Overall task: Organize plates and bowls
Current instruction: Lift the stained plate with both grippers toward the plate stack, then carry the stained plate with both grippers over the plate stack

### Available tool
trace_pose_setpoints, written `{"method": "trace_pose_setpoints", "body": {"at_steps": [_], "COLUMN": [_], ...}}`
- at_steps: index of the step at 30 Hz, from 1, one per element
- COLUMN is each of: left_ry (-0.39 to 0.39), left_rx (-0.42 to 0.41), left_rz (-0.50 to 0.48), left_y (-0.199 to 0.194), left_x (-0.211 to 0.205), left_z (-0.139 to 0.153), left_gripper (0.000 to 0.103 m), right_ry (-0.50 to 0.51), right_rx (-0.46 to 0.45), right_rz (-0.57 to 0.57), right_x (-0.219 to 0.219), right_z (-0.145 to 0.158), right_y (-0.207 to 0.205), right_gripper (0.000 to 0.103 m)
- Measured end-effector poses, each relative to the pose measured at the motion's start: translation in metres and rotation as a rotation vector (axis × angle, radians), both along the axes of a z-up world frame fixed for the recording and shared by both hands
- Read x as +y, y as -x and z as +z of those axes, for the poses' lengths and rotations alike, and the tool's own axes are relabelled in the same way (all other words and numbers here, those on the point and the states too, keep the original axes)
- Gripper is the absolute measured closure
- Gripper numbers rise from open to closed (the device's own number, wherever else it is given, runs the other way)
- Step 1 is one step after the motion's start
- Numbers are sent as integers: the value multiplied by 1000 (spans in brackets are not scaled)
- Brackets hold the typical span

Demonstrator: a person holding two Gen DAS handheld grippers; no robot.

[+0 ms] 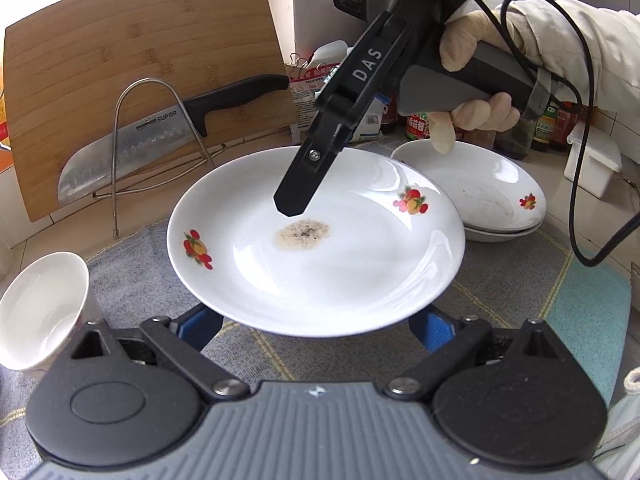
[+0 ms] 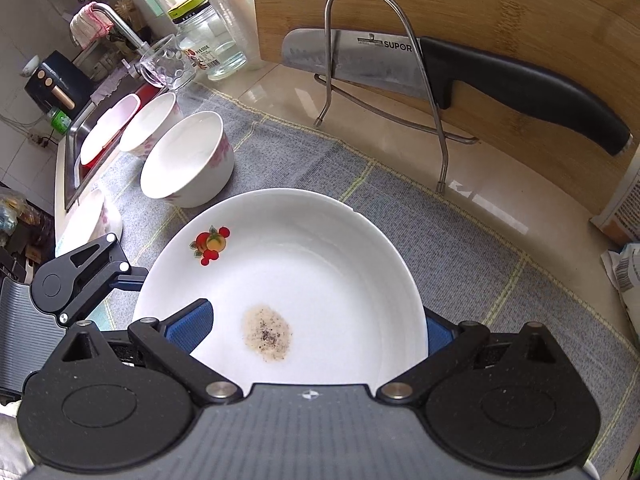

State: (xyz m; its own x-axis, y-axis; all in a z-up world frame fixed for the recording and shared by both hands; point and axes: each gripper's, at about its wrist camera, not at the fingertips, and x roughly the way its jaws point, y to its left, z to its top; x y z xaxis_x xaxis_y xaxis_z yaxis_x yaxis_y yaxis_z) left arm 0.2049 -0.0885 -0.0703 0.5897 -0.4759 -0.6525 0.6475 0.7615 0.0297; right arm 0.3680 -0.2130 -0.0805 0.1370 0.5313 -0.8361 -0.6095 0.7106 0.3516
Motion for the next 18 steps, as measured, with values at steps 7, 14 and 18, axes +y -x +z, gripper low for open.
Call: {"method": "trace_pose_setpoints", "body": {"at_steps": [7,14,18], "left_ry": [-2,4,2], "left_rx": [3,2,0], "left_rz": [-29,-70,-100], "left_y": [14,24,29], "left_x": [-7,-20,-28], "left_z": [9,14,16], "left_gripper": [4,4,4], "right_ry": [-15,-17,-16], "right_rx": [-14,-20,-21], "right_rz": [-22,-67,-92], "right_x": [-12,-28,-40], "right_z": [8,11,12], "right_y": [20,39,49], "right_gripper": [0,0,0]}}
